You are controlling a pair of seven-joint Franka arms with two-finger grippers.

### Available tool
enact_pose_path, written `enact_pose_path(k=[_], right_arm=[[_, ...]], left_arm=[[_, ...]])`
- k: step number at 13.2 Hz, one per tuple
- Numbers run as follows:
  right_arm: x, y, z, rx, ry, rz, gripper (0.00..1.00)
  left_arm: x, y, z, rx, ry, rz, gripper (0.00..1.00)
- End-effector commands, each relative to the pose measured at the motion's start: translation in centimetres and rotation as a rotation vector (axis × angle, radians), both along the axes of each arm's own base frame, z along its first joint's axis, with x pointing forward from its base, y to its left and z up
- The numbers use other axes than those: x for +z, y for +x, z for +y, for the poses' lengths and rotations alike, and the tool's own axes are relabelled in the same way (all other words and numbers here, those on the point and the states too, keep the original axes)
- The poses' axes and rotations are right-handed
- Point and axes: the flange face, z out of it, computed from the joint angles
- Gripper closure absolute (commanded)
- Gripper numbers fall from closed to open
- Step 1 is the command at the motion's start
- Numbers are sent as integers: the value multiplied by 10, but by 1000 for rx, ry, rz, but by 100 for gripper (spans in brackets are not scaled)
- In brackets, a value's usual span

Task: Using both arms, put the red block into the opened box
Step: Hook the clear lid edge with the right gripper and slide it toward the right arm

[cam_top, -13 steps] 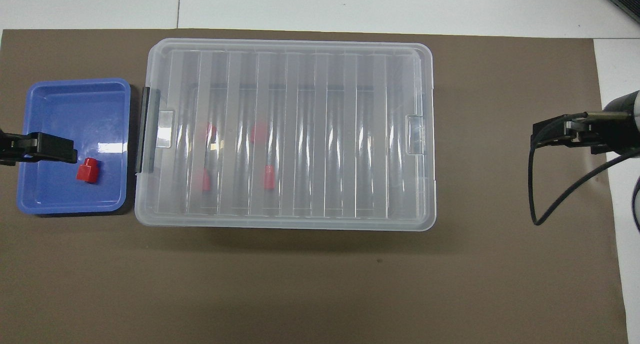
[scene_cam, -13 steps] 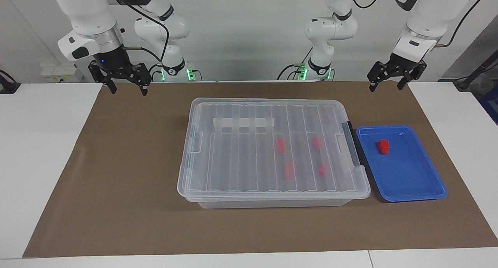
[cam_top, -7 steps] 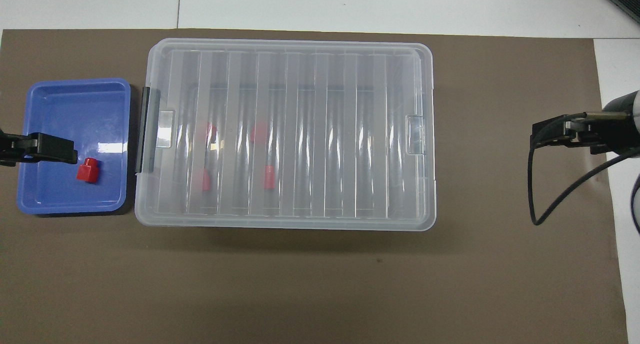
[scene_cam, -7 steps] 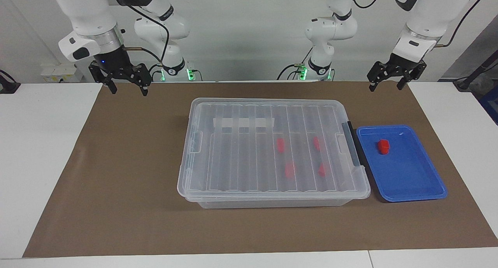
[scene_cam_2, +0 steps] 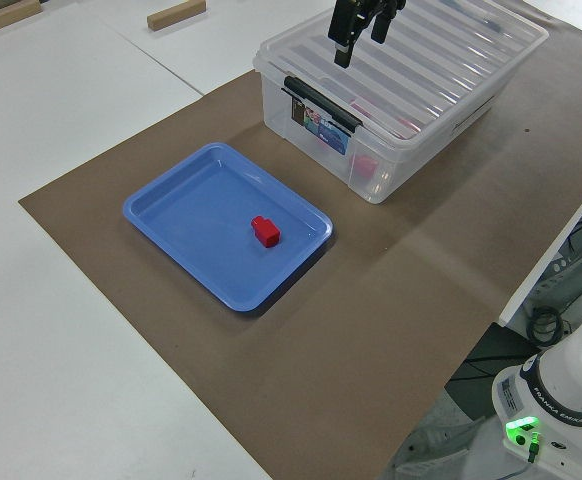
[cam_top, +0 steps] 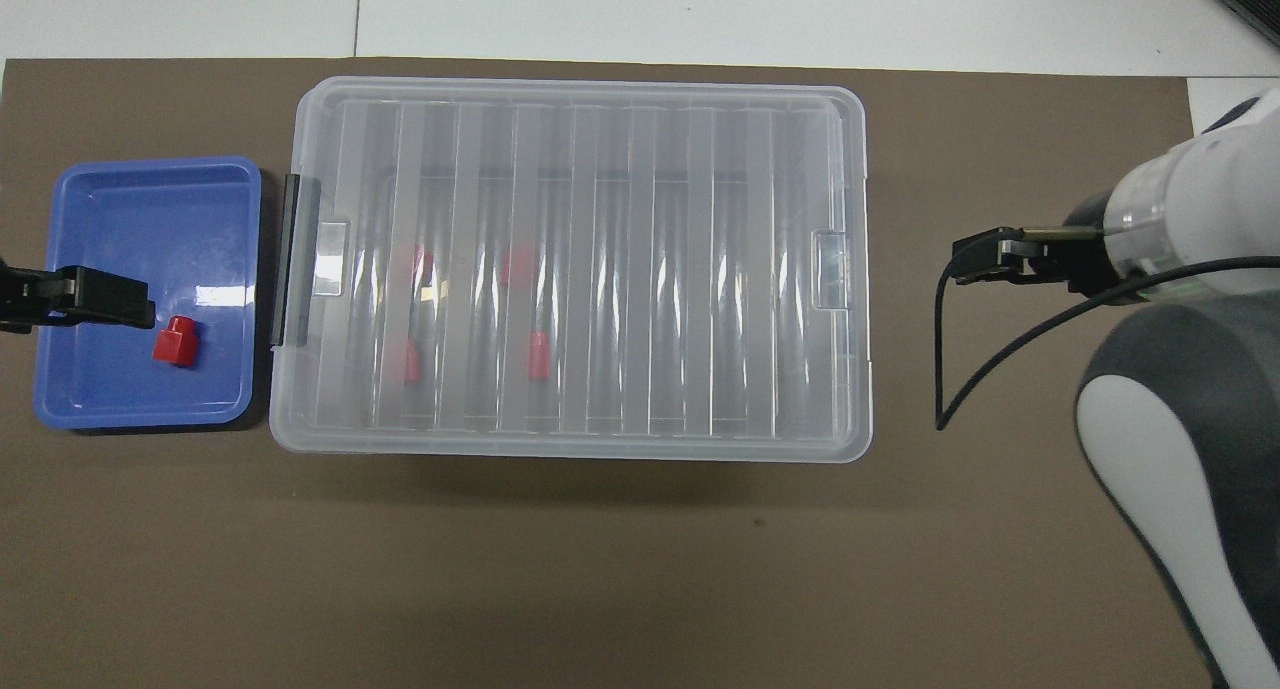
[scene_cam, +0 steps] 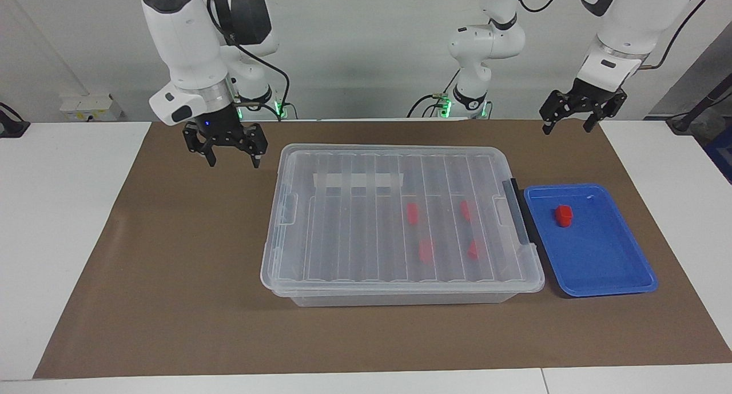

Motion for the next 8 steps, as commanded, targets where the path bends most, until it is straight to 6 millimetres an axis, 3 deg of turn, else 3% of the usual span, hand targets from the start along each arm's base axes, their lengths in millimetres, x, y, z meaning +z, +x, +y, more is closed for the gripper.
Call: enact_pose_path(k=[1,5,8], right_arm=[[-32,12,10,-4,-3,-3,0],[-65,24,35,17,-29,-9,0],[-77,26,35,14,-41,8,0]], left_arm=[[3,0,10,11,11,-18,0],[1,-3,1,-4,12,0,0],[-3,-12,-1,4,14,64,0]])
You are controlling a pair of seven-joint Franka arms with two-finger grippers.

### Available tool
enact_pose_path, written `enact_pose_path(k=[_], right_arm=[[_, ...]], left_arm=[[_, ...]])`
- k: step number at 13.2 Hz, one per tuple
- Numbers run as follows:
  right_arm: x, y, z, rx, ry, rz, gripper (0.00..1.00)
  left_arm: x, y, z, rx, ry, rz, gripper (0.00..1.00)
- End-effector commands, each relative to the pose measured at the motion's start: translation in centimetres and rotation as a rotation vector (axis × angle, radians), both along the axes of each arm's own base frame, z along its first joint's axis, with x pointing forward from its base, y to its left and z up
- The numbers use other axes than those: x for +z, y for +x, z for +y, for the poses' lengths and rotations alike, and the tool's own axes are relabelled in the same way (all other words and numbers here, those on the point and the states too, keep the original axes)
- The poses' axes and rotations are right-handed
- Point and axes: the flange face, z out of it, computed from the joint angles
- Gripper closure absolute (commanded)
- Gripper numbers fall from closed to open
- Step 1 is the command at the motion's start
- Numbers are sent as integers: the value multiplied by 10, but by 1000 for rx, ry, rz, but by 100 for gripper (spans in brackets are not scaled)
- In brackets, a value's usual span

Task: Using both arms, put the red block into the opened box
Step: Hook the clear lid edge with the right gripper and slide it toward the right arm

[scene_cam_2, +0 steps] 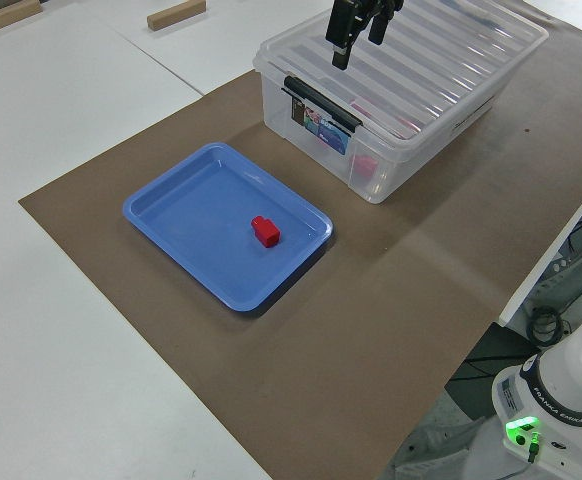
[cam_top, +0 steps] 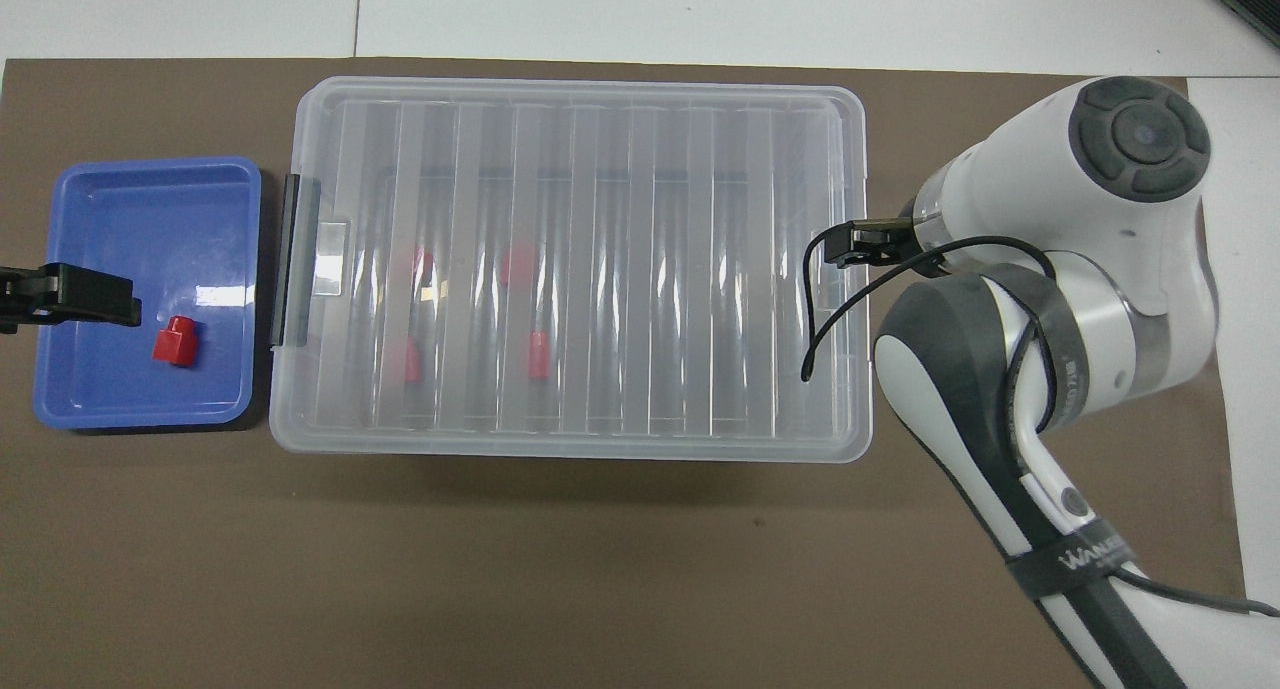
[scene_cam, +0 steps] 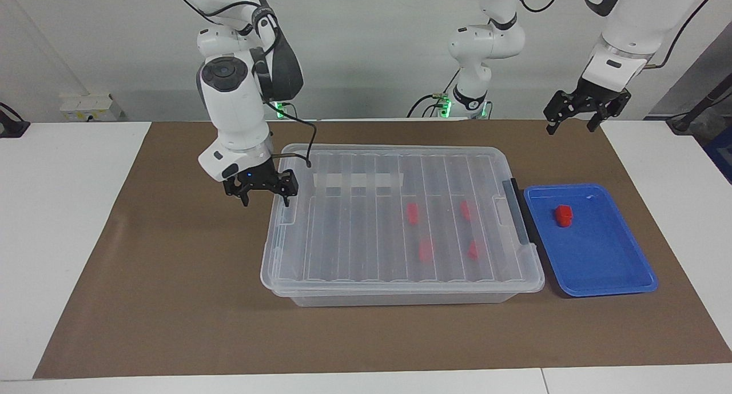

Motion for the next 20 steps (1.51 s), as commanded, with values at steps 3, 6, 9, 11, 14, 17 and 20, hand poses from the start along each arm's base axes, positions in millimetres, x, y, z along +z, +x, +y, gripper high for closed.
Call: enact_pose_path(k=[3,6,9,11,14,17,20], right_arm=[[-12,-4,-3,-16,-28,12,0],[-13,-3,-11,-5,-56,18,1],[-14,0,-25,29,-62,29,1],[-15,4,-45,62,-65,34,1],[-16,8,-73,140,-72,48,1],[-15,10,-100,247,-93,76,1],[-15,11,-131,321,-98,99,1]], left_arm=[[-1,-1,10,6,9,-20,0],[-24,6,37,32,2,-39,0],[-29,28,54,36,-9,-30,0],[-66,57,91,-3,-30,-3,0],[-148,66,126,-142,-27,-21,0],[-224,52,135,-119,-13,-68,0],[-275,59,144,-105,-19,-56,0]])
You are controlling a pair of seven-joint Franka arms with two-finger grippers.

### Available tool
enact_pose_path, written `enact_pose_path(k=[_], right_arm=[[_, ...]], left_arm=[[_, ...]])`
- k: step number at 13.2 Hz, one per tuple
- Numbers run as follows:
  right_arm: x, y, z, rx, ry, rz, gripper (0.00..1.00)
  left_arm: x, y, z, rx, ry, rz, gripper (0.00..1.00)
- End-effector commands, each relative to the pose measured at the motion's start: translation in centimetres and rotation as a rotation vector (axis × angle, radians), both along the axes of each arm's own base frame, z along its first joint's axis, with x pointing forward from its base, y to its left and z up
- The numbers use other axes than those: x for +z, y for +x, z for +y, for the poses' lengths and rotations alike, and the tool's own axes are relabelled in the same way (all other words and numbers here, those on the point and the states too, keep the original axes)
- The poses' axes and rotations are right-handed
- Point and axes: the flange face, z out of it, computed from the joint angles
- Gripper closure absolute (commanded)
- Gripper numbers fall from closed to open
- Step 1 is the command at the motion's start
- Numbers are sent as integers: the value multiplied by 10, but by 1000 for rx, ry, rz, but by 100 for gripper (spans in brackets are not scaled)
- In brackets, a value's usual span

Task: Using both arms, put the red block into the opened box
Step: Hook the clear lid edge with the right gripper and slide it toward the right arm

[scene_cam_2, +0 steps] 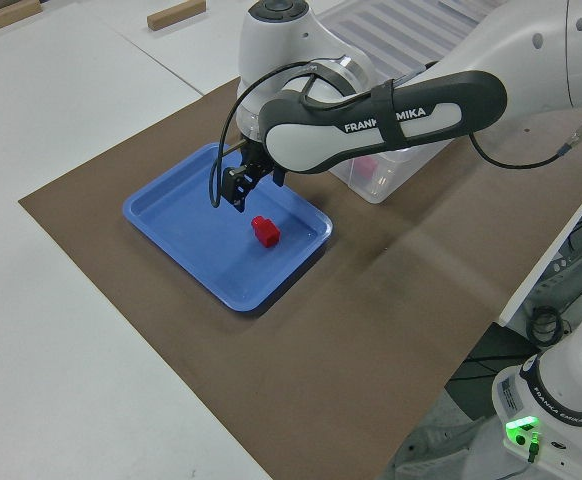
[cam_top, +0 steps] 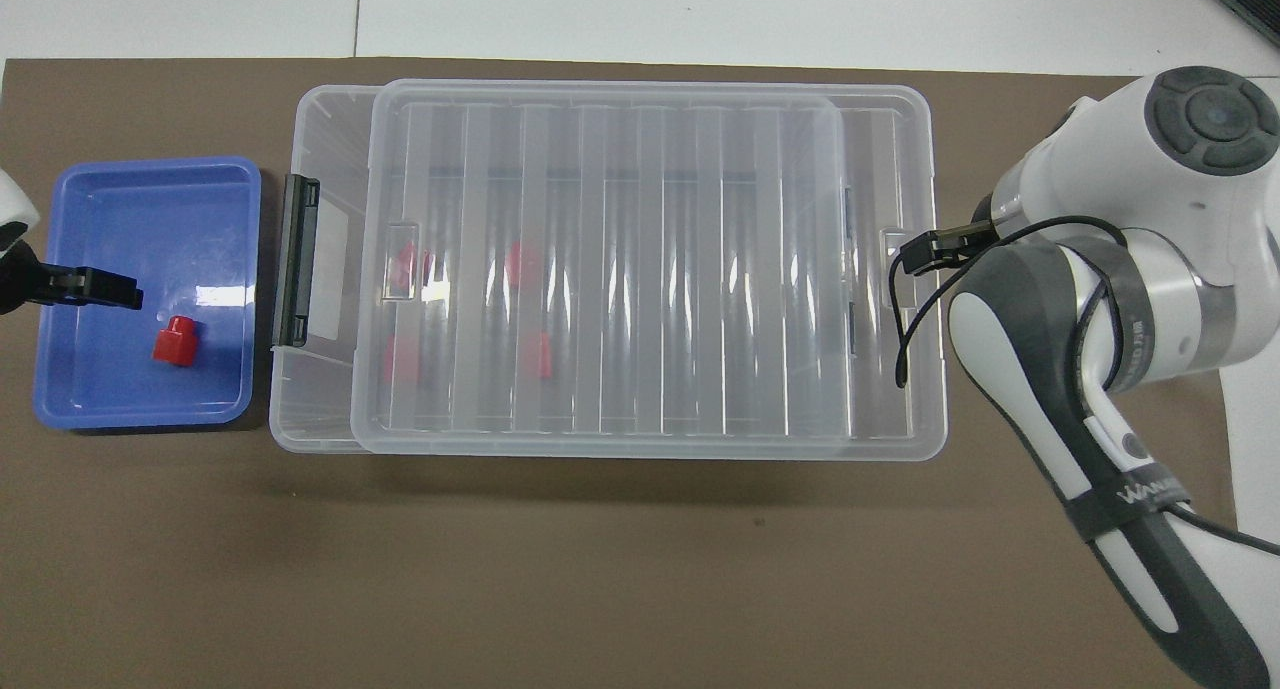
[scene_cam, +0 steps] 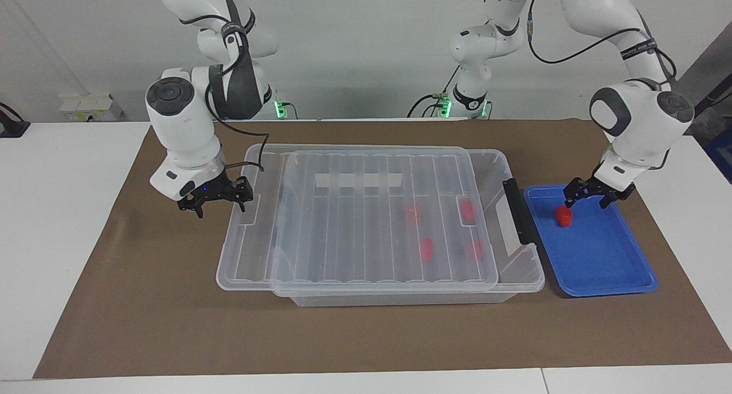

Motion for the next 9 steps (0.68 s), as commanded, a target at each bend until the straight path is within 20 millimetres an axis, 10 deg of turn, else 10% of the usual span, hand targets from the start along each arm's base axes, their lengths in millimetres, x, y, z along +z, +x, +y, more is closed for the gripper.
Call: enact_pose_path(k=[1,9], right_arm=[[1,-2,-25,74,-25,32,1],[5,-4,-91,259,-20,73,1]], left_arm=[[-17,-1,12,7,-10,-7,0],[-55,-15,11,-61,-11,15,2]])
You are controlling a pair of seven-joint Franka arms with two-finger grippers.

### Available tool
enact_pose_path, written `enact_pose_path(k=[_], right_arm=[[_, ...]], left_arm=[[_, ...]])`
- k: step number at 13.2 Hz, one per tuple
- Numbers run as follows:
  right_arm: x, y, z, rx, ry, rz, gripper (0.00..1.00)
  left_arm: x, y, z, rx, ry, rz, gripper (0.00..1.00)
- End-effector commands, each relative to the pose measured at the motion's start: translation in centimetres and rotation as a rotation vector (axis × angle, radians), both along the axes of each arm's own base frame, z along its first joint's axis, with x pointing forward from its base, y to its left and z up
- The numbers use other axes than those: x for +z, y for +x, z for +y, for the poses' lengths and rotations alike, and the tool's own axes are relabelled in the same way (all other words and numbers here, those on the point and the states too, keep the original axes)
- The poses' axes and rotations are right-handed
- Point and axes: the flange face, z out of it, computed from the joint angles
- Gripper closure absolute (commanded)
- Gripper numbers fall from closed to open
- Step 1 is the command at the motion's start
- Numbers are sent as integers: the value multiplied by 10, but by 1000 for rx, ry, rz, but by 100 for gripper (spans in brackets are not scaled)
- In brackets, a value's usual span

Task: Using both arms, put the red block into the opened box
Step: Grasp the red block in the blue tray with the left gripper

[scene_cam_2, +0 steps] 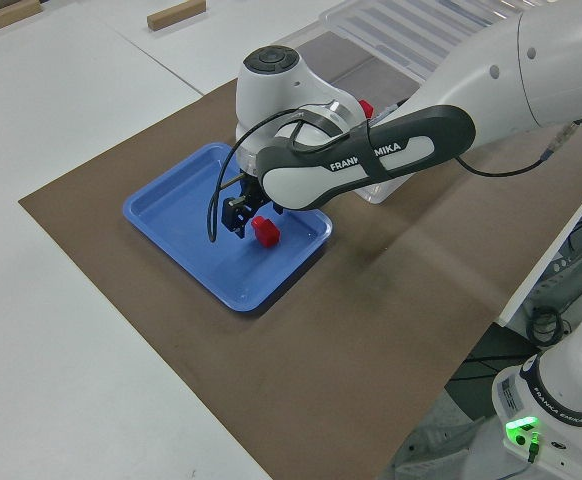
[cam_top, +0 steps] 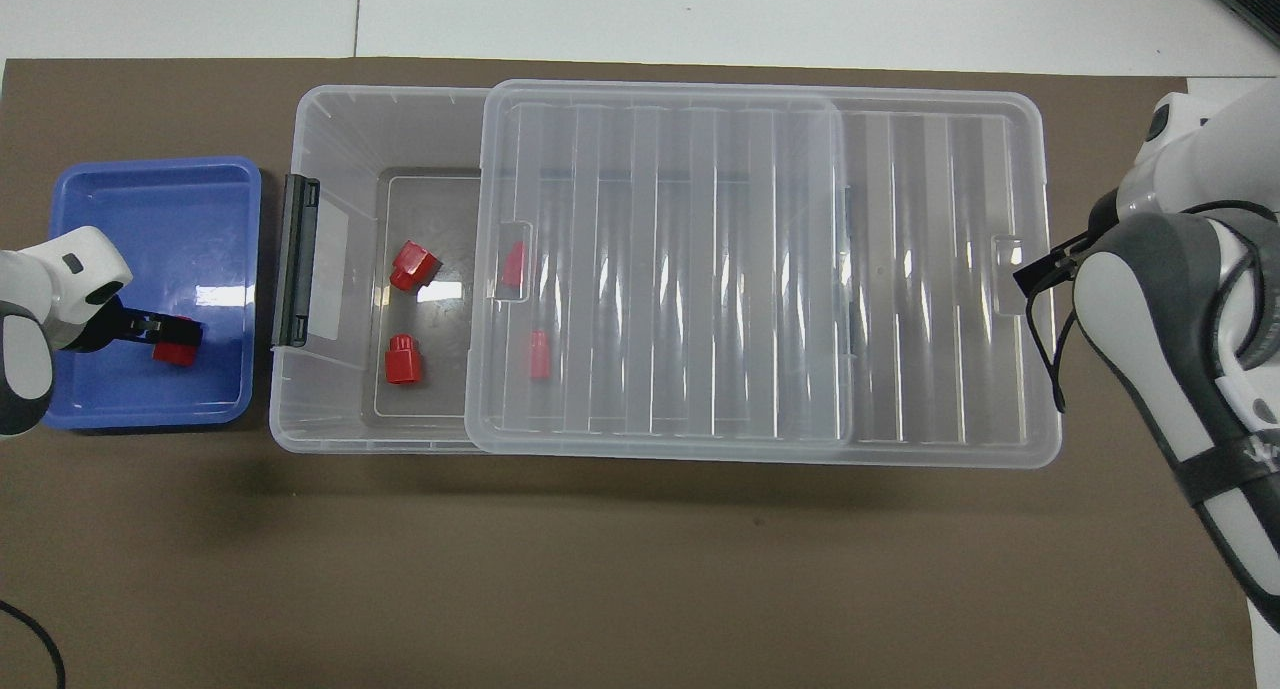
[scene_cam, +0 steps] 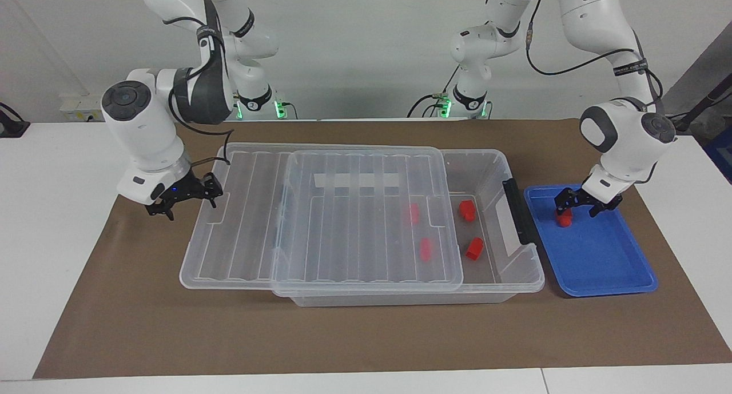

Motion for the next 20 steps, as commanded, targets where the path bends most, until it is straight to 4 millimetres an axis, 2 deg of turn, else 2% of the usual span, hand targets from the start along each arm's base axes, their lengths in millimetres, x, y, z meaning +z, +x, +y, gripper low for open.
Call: enact_pose_path(k=[1,3,4,7,9,10,11,12,13,15,16,18,20], right_arm=[[4,-4,-21,58,-20,25,1],[4,-4,-30,76,-31,29,1],[4,-5,-31,78,-33,31,0],[5,-5,-31,73,-34,34,1],[9,-7,-29,72,-34,35,0],[14,-9,-26,63,-35,35,1],[24,-11,-22,35,-38,18,1],[33,-17,-21,-25,-37,8,1],[42,-24,-17,-85,-38,1,1],[62,-34,-1,-167,-38,-23,1],[69,-41,1,-211,-39,-19,1],[82,-54,4,-299,-29,-39,1],[90,-63,11,-387,-7,-56,1]], left_arm=[[-6,-6,2,-10,-7,-15,2],[-9,-8,2,-10,-6,-18,5],[-11,-9,1,-8,-6,-21,15],[-11,-9,1,-10,-6,-19,65],[-11,-9,1,-10,-7,-15,90],[-10,-9,1,-10,-8,-10,98],[-6,-7,2,-10,-10,-2,100],[8,2,-1,-13,-14,6,100],[33,13,-3,-14,-20,32,100],[104,31,-9,61,-37,107,100],[137,36,-22,120,-52,135,100],[191,36,-70,219,-66,188,100],[235,31,-133,326,-41,197,100]])
